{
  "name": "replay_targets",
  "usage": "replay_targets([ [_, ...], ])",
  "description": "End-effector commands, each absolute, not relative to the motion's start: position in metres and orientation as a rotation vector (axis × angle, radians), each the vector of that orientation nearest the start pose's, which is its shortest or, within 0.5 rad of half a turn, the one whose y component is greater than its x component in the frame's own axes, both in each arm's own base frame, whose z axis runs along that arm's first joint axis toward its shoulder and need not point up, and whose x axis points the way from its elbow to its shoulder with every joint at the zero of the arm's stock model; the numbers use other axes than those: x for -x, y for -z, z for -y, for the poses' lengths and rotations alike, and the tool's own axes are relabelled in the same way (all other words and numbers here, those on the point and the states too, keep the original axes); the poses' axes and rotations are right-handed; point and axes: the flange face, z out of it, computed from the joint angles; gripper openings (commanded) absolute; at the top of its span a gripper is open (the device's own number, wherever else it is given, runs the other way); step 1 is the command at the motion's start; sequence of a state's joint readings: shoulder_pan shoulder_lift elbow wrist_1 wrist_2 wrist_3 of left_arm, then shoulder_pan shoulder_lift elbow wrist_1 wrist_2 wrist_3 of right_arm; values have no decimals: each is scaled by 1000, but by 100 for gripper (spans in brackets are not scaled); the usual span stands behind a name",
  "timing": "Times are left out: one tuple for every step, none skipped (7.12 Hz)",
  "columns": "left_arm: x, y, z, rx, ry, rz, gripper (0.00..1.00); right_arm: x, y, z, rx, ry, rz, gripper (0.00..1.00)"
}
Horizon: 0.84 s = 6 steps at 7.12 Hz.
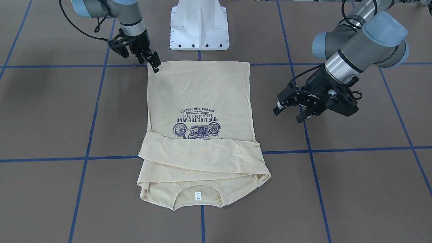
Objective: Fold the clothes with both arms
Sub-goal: 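Withdraw the left gripper while the right gripper moves to the hem nearest the robot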
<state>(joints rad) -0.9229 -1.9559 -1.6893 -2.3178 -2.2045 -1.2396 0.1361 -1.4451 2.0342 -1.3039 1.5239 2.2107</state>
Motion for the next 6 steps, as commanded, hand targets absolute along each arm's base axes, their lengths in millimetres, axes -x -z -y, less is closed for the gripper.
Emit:
replay_targets([
  [-309, -297, 532, -263, 109, -1290, 98, 499, -358, 199, 187, -732, 854, 90],
  [-308, -297, 532, -266, 111, -1290, 98, 500, -358, 196, 187, -727, 854, 84],
  [-308, -297, 532, -266, 111, -1290, 98, 500, -358, 196, 186, -726, 854, 72],
  [-308, -297, 532, -266, 111, -1290, 98, 499, -356, 196, 187, -727, 857, 48],
  [-307, -296, 532, -267, 110, -1291, 98, 499, -356, 197, 189, -728, 858, 0],
  [-308, -297, 532, -266, 111, -1290, 98, 493, -348, 197, 195, -727, 875, 0],
])
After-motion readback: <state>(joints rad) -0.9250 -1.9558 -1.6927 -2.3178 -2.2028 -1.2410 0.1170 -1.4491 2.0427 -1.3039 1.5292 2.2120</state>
